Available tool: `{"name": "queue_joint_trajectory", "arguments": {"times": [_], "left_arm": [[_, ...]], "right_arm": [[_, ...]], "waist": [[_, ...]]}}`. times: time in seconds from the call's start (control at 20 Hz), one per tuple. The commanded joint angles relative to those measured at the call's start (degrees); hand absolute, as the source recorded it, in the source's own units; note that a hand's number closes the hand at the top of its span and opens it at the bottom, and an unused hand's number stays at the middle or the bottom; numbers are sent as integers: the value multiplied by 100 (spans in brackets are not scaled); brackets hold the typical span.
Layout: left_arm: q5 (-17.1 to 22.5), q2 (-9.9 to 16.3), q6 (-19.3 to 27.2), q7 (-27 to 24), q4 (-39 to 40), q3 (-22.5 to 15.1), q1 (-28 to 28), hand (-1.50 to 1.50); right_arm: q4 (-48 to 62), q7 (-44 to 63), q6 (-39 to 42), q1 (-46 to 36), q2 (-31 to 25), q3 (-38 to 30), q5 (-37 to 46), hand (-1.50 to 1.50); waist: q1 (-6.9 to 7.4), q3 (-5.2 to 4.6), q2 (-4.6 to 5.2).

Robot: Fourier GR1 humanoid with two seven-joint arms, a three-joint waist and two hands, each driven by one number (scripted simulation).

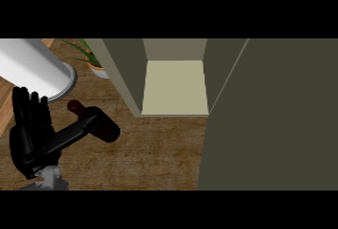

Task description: Pick up the wine, place it into the cabinet and close the cabinet

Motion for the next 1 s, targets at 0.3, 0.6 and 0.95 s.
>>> {"name": "queue_joint_trajectory", "arguments": {"times": [0.3, 0.6, 0.95], "left_arm": [[1089, -251, -914, -1743, 1738, 583, 297, -150], [1198, -183, -1240, -2084, 2490, 804, -16, -150], [1724, -252, -2012, -3448, 3955, 1017, 9, -150]], "right_arm": [[-353, -5, 90, 151, 77, -69, -319, -150], [-396, 451, 94, -229, -86, -376, -461, -150], [-275, 249, -66, -105, 210, -10, -51, -150]], "waist": [[0, 2, 2], [13, 2, 0], [6, 0, 3]]}}
